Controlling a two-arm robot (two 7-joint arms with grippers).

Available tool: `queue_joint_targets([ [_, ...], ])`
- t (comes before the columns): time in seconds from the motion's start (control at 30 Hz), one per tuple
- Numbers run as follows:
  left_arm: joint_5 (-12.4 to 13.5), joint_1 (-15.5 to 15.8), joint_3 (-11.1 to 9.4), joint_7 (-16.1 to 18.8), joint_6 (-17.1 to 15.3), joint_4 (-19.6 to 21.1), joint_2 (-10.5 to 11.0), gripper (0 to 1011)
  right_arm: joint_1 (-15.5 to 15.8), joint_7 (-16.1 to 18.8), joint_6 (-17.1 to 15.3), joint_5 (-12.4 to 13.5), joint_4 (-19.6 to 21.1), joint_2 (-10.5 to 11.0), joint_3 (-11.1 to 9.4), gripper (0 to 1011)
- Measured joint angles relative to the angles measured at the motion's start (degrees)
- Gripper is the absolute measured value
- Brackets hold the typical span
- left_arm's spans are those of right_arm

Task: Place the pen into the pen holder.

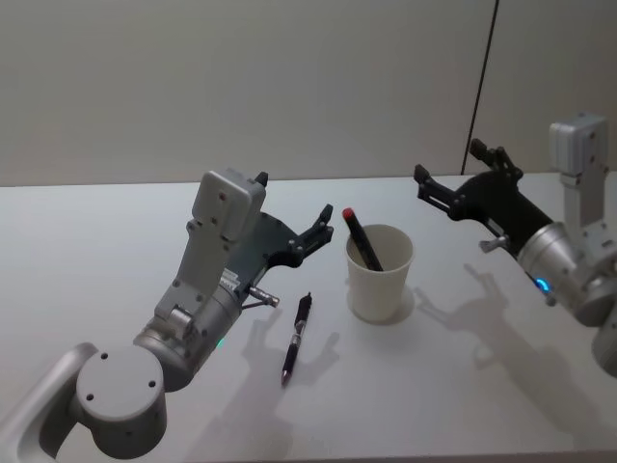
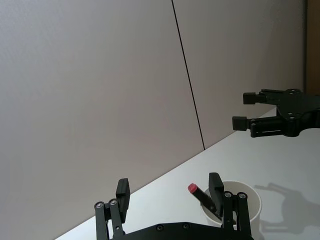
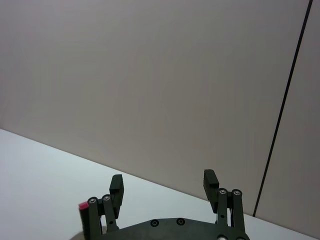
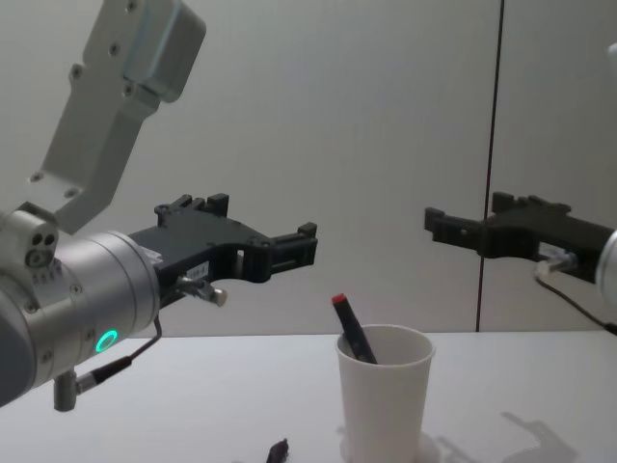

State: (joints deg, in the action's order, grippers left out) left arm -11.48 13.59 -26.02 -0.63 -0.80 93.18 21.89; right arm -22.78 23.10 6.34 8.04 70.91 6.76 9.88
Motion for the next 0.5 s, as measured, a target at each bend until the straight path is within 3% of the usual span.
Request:
queue_joint_targets([
  [0.5, 0.00, 0.00, 0.00, 0.00, 0.00, 0.00, 0.00, 1004, 2.31, 1.80, -5.32, -2.53, 4.10, 3.78, -2.55, 1002],
])
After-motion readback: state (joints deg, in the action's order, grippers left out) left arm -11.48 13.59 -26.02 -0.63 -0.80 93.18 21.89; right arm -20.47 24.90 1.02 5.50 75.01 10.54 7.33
